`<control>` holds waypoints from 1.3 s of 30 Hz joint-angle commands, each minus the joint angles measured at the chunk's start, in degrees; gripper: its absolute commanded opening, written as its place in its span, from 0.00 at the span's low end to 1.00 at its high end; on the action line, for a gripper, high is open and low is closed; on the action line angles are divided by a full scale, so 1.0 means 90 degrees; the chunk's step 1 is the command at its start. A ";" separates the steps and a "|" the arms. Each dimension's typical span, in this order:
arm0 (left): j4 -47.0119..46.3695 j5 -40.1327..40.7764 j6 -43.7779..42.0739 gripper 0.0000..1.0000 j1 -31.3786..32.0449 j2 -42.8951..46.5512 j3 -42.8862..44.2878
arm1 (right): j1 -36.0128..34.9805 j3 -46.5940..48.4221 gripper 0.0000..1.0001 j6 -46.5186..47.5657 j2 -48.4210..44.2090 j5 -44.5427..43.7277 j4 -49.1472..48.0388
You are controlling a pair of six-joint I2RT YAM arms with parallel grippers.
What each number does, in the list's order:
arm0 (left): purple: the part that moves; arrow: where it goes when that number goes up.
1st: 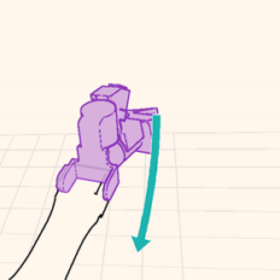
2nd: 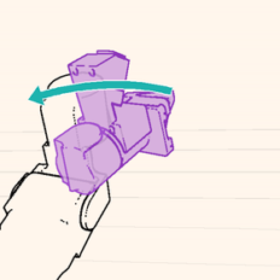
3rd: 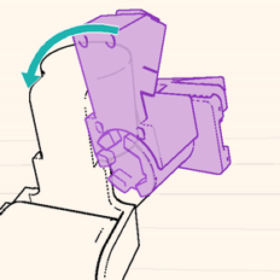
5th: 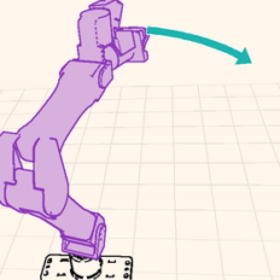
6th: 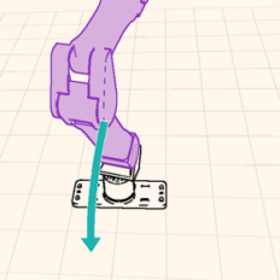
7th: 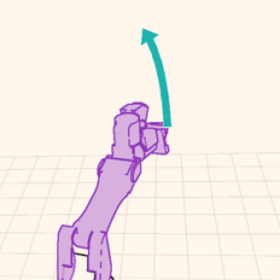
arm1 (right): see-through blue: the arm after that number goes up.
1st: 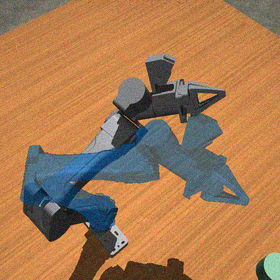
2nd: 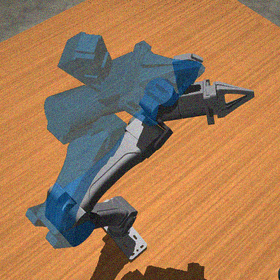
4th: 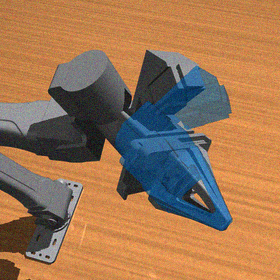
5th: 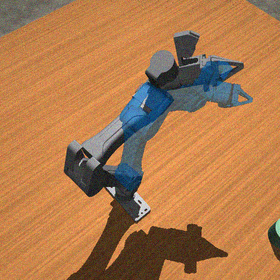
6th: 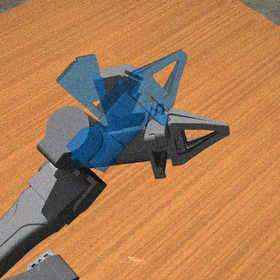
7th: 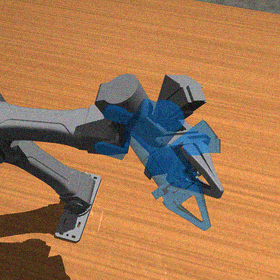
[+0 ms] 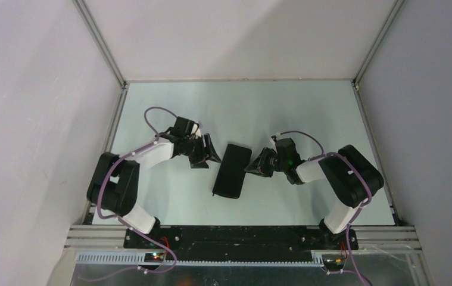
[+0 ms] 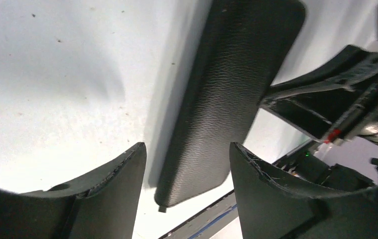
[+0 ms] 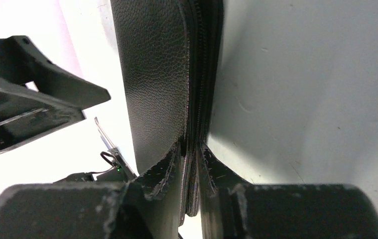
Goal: Sort the hair-cutting tools
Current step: Close the hairdressing tool bag at the center of the board.
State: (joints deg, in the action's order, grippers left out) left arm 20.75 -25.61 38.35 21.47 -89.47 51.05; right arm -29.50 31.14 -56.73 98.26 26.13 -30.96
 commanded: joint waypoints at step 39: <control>-0.3042 0.1687 0.5092 0.16 0.1870 -0.0125 -0.1785 | -0.2251 0.0992 0.50 0.1745 -0.2826 -0.2180 0.5278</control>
State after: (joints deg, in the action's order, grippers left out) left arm -2.70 -16.05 75.88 35.77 -89.95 35.57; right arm -46.70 43.59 -37.04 74.24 7.84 13.34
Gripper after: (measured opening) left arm 0.231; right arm 0.502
